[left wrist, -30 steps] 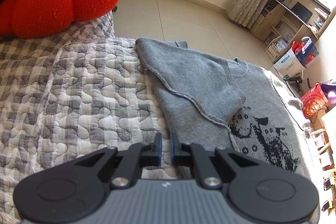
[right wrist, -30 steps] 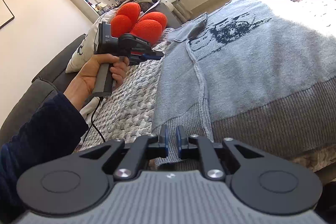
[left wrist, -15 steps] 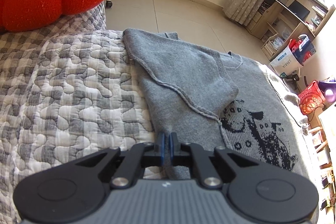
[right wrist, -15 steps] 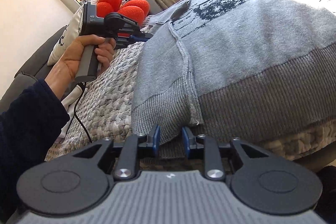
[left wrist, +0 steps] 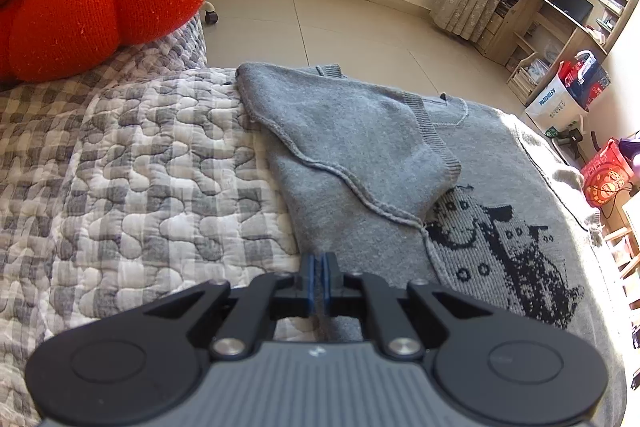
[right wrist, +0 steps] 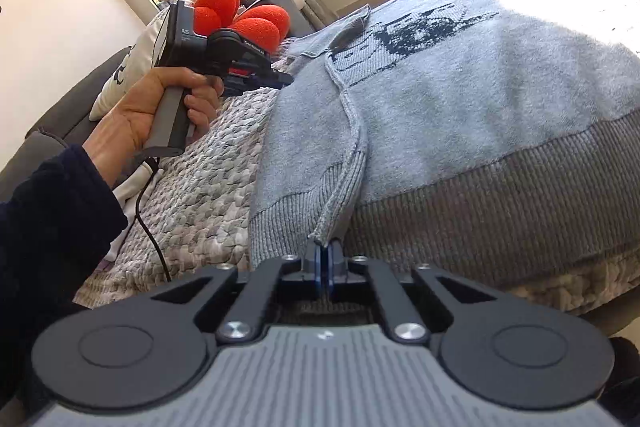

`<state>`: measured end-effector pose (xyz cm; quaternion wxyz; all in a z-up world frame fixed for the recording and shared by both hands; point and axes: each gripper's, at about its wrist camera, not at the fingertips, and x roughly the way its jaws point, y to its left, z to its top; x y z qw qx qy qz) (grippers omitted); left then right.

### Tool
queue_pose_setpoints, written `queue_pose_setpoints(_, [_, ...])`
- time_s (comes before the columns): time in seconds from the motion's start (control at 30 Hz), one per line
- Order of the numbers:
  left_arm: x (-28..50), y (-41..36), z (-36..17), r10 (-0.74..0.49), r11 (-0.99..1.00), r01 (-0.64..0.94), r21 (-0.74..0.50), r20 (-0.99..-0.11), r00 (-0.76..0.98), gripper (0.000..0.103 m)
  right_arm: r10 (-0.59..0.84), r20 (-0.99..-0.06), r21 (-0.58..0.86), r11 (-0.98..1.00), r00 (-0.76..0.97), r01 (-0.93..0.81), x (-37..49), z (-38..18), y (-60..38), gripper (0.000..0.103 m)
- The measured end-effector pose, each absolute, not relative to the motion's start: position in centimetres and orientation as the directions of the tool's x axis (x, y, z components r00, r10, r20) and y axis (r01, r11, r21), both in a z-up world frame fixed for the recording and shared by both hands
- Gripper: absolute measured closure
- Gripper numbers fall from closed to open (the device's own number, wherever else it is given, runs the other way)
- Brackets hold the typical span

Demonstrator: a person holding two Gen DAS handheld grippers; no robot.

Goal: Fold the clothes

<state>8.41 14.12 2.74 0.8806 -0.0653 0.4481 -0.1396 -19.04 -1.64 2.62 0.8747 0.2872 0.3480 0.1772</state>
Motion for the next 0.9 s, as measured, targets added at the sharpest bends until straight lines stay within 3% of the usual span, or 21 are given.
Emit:
queue_pose_setpoints(0.13, [8.4, 14.9, 3.3, -0.277, 0.961, 0.189, -0.204, -0.766, 0.581, 0.103, 0.661, -0.275, 0.836, 0.523, 0.699, -0.166, -20.7, 4.1, -3.2, 0.098])
queue_pose_setpoints(0.2, [8.5, 15.0, 3.1, -0.24, 0.97, 0.184, -0.161, -0.774, 0.587, 0.103, 0.67, -0.241, 0.849, 0.496, 0.703, -0.181, -21.0, 4.8, -3.6, 0.098])
queue_pose_setpoints(0.37, [8.5, 14.6, 2.2, -0.24, 0.968, 0.202, -0.15, -0.787, 0.569, 0.103, 0.554, -0.428, 0.772, 0.635, 0.714, -0.03, -20.1, 2.7, -3.8, 0.097])
queue_pose_setpoints(0.63, [8.1, 13.4, 2.4, -0.201, 0.972, 0.22, -0.084, -0.786, 0.585, 0.102, 0.49, -0.529, 0.697, 0.717, 0.693, 0.025, -20.9, 1.2, -3.3, 0.09])
queue_pose_setpoints(0.77, [8.1, 13.2, 2.6, -0.169, 0.978, 0.203, -0.057, -0.783, 0.598, 0.102, 0.405, -0.561, 0.591, 0.806, 0.722, 0.008, -21.2, 2.1, -2.5, 0.09])
queue_pose_setpoints(0.9, [8.0, 13.0, 2.6, -0.144, 0.981, 0.193, -0.031, -0.781, 0.608, 0.101, 0.326, -0.537, 0.427, 0.901, 0.778, -0.082, -22.3, 4.1, -0.6, 0.09])
